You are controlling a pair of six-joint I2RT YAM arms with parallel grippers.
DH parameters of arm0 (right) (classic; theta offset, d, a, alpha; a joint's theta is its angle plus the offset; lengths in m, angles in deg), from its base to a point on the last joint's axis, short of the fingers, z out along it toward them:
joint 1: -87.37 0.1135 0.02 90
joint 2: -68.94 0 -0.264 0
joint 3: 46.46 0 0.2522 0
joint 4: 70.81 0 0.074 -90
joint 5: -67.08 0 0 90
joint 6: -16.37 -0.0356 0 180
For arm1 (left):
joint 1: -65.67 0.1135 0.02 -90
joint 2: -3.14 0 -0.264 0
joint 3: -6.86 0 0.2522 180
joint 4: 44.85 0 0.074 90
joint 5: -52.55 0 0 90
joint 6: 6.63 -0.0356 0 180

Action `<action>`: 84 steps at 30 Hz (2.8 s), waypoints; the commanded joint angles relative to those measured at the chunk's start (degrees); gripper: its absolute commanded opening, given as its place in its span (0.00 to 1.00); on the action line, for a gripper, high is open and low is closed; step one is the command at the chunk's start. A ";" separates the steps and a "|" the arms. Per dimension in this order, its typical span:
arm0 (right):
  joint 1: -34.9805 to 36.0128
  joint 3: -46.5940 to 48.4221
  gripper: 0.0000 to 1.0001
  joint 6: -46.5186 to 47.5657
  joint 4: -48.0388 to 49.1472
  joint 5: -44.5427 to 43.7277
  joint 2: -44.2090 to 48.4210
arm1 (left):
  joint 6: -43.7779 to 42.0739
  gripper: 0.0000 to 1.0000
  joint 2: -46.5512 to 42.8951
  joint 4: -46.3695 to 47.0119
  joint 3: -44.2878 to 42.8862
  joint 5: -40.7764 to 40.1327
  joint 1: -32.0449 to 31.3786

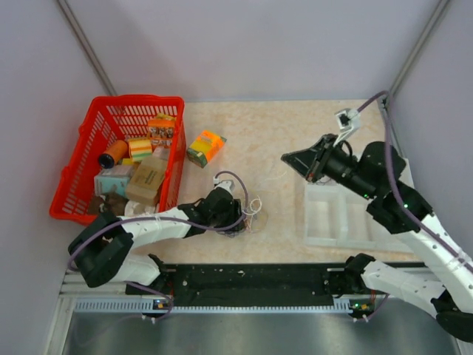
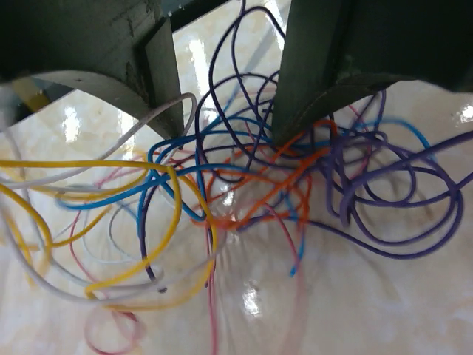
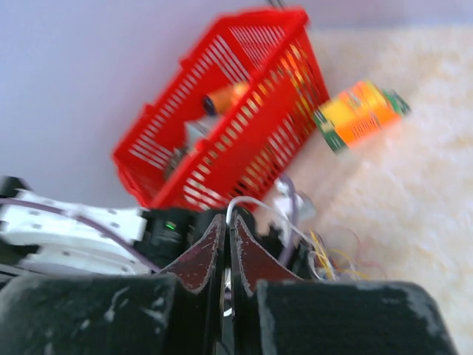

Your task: Untangle the cables

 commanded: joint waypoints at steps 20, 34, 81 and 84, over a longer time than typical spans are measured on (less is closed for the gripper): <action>0.25 51.21 0.00 15.97 -5.99 -5.09 -8.09 | 0.55 0.55 -10.19 -1.67 6.34 -8.98 0.61; 0.25 60.02 0.00 26.60 -3.16 -13.86 -7.65 | -0.24 0.56 -11.86 -3.34 7.04 -11.17 0.70; 0.16 27.22 0.00 23.27 -10.55 -23.90 6.50 | -4.37 0.58 -18.90 -9.49 -0.96 -10.39 1.05; 0.25 27.77 0.00 22.84 -10.29 -23.11 5.80 | -4.02 0.58 -19.42 -9.58 -0.70 -10.21 1.05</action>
